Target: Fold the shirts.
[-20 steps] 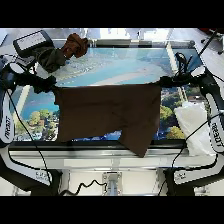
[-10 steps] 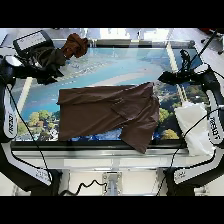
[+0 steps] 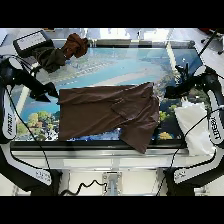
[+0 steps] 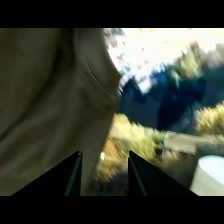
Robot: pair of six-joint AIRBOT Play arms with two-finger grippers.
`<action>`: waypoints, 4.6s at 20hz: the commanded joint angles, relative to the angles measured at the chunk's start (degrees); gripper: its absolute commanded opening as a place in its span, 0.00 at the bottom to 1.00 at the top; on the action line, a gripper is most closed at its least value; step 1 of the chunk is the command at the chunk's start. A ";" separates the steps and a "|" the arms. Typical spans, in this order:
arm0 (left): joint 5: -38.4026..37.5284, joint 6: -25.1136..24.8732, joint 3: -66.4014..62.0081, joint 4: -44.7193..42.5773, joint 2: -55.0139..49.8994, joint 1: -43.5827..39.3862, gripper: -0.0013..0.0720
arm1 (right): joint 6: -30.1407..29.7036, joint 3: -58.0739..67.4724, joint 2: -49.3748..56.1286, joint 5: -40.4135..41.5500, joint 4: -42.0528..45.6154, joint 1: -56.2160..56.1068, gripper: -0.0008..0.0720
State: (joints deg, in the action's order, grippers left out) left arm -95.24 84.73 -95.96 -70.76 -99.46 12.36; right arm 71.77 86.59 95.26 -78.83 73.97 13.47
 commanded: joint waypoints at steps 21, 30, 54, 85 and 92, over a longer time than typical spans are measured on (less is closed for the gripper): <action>17.40 -3.50 41.40 -2.19 15.85 0.13 0.79 | -10.93 -38.29 -9.09 4.81 -22.77 10.71 0.56; 17.55 -3.52 41.40 -2.14 15.82 0.13 0.79 | -9.40 -38.29 -9.07 11.30 -25.20 8.68 0.56; 9.64 1.31 41.40 -4.02 15.80 0.13 0.79 | -10.67 -38.27 -5.84 11.43 -26.45 3.26 0.06; 15.41 -6.43 41.64 17.03 9.07 0.02 0.03 | -17.53 -37.77 -13.31 12.61 -29.79 3.30 0.06; 14.78 -16.59 35.56 35.82 35.67 0.15 0.03 | -19.34 -28.63 -38.97 10.12 -35.82 12.00 0.06</action>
State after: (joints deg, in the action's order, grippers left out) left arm -79.88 71.72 -56.62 -42.81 -74.85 12.47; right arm 53.82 54.41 66.11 -67.20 42.37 21.47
